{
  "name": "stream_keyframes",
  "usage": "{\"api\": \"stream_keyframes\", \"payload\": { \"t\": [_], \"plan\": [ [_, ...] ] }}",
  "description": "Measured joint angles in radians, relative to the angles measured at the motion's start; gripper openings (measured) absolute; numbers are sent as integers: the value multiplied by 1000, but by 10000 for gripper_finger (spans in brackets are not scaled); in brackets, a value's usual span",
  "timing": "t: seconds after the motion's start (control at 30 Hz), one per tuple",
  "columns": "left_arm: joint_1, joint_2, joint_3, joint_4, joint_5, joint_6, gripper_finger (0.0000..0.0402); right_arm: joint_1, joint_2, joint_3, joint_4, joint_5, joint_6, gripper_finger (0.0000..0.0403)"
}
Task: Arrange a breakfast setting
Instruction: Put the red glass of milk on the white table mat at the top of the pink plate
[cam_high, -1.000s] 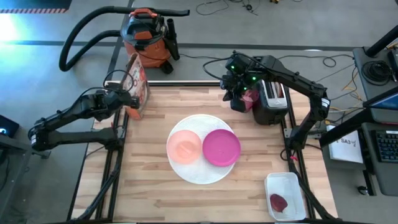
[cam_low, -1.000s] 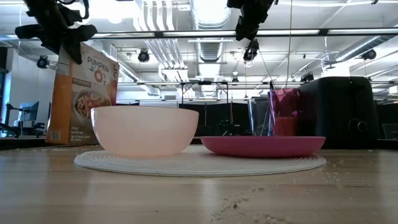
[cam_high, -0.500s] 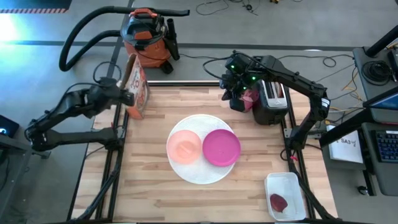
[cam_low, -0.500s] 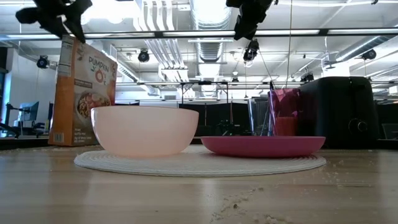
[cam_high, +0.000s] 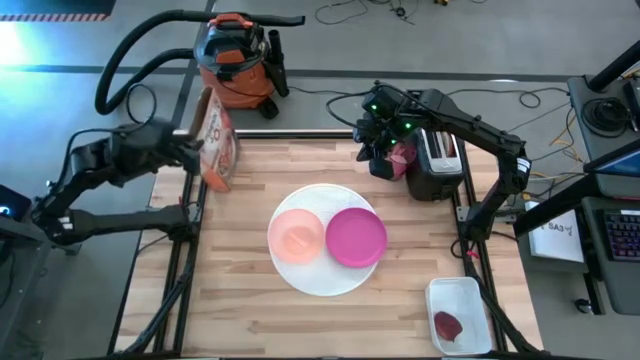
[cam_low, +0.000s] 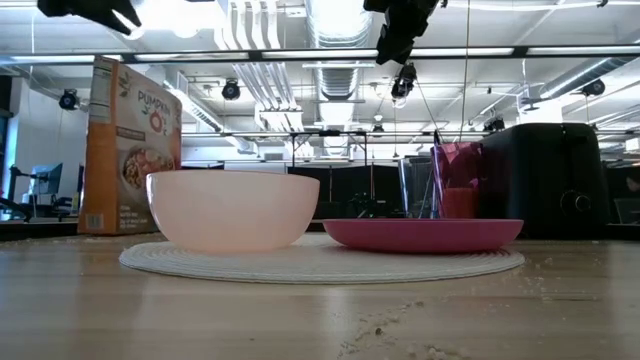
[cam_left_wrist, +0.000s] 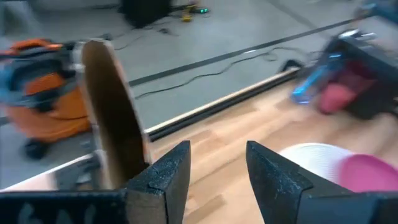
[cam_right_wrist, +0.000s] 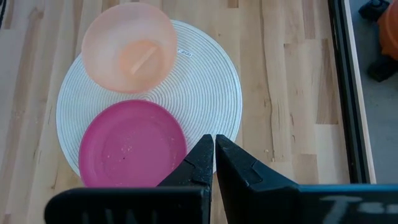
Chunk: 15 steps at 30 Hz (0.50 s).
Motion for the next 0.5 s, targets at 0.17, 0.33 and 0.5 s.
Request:
{"api": "stream_keyframes", "payload": {
  "t": [0.17,0.33,0.5],
  "plan": [
    [-8,-37,-117,208,159,36,122,0,0,0,0,0,0,9],
    [-9,-46,-228,418,286,69,112,0,0,0,0,0,0,9],
    [-17,-39,-275,510,350,116,109,0,0,0,20,0,-37,9]
  ]
}}
